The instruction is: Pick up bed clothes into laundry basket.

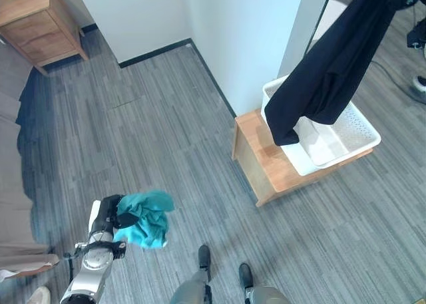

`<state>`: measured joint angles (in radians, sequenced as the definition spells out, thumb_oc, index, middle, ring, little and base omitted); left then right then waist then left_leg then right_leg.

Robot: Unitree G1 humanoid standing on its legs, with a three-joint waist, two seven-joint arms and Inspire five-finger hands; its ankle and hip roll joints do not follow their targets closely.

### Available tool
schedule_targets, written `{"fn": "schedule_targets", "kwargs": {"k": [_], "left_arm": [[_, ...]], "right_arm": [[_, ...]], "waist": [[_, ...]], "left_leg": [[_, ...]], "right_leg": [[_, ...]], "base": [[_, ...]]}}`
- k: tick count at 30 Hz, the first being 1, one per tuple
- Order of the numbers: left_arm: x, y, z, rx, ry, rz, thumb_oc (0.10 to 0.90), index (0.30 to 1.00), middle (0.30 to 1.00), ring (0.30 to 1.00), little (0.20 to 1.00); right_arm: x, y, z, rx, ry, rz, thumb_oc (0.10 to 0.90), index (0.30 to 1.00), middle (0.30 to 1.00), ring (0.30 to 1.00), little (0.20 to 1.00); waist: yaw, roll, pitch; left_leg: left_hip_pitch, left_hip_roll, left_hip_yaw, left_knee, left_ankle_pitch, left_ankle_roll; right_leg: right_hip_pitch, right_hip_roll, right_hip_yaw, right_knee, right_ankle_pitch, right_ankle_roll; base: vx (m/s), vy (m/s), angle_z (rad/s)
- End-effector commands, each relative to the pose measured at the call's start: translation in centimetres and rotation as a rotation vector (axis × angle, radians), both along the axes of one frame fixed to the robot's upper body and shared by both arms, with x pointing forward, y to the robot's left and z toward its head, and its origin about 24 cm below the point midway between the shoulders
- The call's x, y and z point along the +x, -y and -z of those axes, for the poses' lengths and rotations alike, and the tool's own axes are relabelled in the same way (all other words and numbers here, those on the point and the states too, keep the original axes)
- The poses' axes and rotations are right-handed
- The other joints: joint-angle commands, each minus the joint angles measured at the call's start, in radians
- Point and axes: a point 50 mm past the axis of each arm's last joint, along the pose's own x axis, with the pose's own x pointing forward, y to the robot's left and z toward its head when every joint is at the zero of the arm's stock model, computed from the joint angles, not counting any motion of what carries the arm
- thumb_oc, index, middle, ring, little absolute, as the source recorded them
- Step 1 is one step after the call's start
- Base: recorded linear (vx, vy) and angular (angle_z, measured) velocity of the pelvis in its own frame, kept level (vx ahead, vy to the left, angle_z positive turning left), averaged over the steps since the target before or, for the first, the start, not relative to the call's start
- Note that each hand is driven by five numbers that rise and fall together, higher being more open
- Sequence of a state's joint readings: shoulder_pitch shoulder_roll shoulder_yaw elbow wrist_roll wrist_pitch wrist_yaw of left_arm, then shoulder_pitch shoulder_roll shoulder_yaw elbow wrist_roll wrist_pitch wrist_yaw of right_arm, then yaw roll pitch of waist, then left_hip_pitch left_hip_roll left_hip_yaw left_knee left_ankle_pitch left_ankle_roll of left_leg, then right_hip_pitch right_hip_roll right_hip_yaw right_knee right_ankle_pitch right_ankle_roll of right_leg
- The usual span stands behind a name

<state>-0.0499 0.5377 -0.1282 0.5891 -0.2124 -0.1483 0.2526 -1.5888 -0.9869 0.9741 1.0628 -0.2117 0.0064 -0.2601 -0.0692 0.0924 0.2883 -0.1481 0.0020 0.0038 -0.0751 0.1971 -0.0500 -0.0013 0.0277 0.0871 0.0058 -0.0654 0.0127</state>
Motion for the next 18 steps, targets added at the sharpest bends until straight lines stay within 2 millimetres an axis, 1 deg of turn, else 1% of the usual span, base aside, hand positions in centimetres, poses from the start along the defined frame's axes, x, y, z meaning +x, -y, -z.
{"fn": "schedule_targets", "kwargs": {"k": [1,2,3,4,7,8,9,12,13,15,17,18], "left_arm": [[1.5,-1.5,-3.0,0.091,0.140,-0.001,0.400,0.300,0.300,0.300,0.300],[1.7,-1.3,-3.0,0.091,0.141,0.004,0.400,0.300,0.300,0.300,0.300],[1.9,-1.1,-2.9,0.081,0.138,0.006,0.400,0.300,0.300,0.300,0.300],[2.0,-1.0,-2.9,0.080,0.140,0.007,0.400,0.300,0.300,0.300,0.300],[2.2,-0.7,-2.7,0.075,0.134,0.011,0.400,0.300,0.300,0.300,0.300],[2.3,-0.5,-2.6,0.073,0.129,0.015,0.400,0.300,0.300,0.300,0.300],[2.3,-0.3,-2.5,0.071,0.126,0.019,0.400,0.300,0.300,0.300,0.300],[2.7,0.0,-2.5,0.072,0.127,0.026,0.400,0.300,0.300,0.300,0.300],[2.7,0.0,-2.5,0.072,0.127,0.026,0.400,0.300,0.300,0.300,0.300],[2.8,0.2,-2.4,0.063,0.126,0.035,0.400,0.300,0.300,0.300,0.300],[2.7,0.2,-2.4,0.062,0.125,0.035,0.400,0.300,0.300,0.300,0.300],[2.7,0.4,-2.3,0.062,0.126,0.038,0.400,0.300,0.300,0.300,0.300]], "right_arm": [[-1.4,0.3,-3.1,0.035,0.169,0.023,0.400,0.300,0.300,0.300,0.300],[-1.3,0.6,-2.8,0.050,0.168,0.032,0.400,0.300,0.300,0.300,0.300],[-1.2,1.0,-2.2,0.068,0.158,0.039,0.400,0.300,0.300,0.300,0.300],[-1.1,1.1,-1.8,0.077,0.153,0.038,0.400,0.300,0.300,0.300,0.300],[-0.3,0.7,-0.3,0.106,0.120,0.015,0.400,0.300,0.300,0.300,0.300],[0.1,0.4,0.3,0.121,0.111,0.000,0.458,0.387,0.387,0.387,0.387],[0.5,0.0,1.1,0.134,0.095,-0.013,0.800,0.900,0.900,0.900,0.900],[1.7,-1.1,3.4,0.153,0.035,-0.036,0.800,0.900,0.900,0.900,0.900],[1.7,-1.0,3.4,0.153,0.034,-0.036,0.800,0.900,0.900,0.900,0.900],[2.2,-1.3,4.3,0.151,0.006,-0.028,0.800,0.900,0.900,0.900,0.900],[2.2,-1.5,4.5,0.150,0.000,-0.035,0.800,0.900,0.900,0.900,0.900],[2.5,-2.0,5.2,0.149,-0.015,-0.051,0.800,0.900,0.900,0.900,0.900]], "waist": [[-0.022,-0.035,-0.069],[-0.026,-0.026,-0.063],[-0.032,-0.011,-0.055],[-0.037,-0.003,-0.053],[-0.047,0.018,-0.047],[-0.050,0.024,-0.046],[-0.051,0.031,-0.046],[-0.053,0.043,-0.044],[-0.053,0.043,-0.044],[-0.051,0.050,-0.043],[-0.051,0.049,-0.041],[-0.052,0.047,-0.040]], "left_leg": [[0.041,0.088,0.085,-0.012,-0.091,-0.115],[0.034,0.087,0.089,-0.012,-0.085,-0.117],[0.023,0.088,0.095,-0.012,-0.078,-0.121],[0.021,0.088,0.097,-0.012,-0.076,-0.122],[0.021,0.091,0.105,-0.012,-0.070,-0.123],[0.024,0.092,0.106,-0.012,-0.069,-0.123],[0.025,0.091,0.107,-0.012,-0.067,-0.122],[0.031,0.089,0.107,-0.012,-0.067,-0.120],[0.031,0.089,0.107,-0.012,-0.067,-0.120],[0.036,0.087,0.106,-0.012,-0.071,-0.116],[0.040,0.087,0.105,-0.012,-0.073,-0.114],[0.047,0.087,0.106,-0.012,-0.078,-0.112]], "right_leg": [[-0.125,-0.097,0.051,-0.093,0.096,0.112],[-0.130,-0.097,0.052,-0.093,0.096,0.112],[-0.139,-0.097,0.051,-0.093,0.094,0.112],[-0.142,-0.098,0.052,-0.093,0.094,0.112],[-0.143,-0.096,0.058,-0.093,0.090,0.109],[-0.142,-0.096,0.060,-0.093,0.089,0.108],[-0.141,-0.096,0.063,-0.093,0.088,0.107],[-0.138,-0.096,0.064,-0.093,0.086,0.105],[-0.137,-0.096,0.063,-0.093,0.086,0.105],[-0.134,-0.096,0.061,-0.093,0.084,0.103],[-0.132,-0.095,0.060,-0.093,0.085,0.102],[-0.128,-0.094,0.060,-0.093,0.085,0.101]], "base": [[-0.02,-0.039,0.00],[-0.03,-0.021,-0.01],[-0.04,-0.025,-0.01],[-0.04,-0.027,-0.01],[0.00,0.002,0.02],[0.01,0.008,0.05],[0.00,0.000,0.00],[0.01,0.004,-0.10],[0.01,0.009,-0.09],[0.01,0.016,-0.08],[0.01,0.008,-0.12],[0.02,0.006,-0.05]]}}
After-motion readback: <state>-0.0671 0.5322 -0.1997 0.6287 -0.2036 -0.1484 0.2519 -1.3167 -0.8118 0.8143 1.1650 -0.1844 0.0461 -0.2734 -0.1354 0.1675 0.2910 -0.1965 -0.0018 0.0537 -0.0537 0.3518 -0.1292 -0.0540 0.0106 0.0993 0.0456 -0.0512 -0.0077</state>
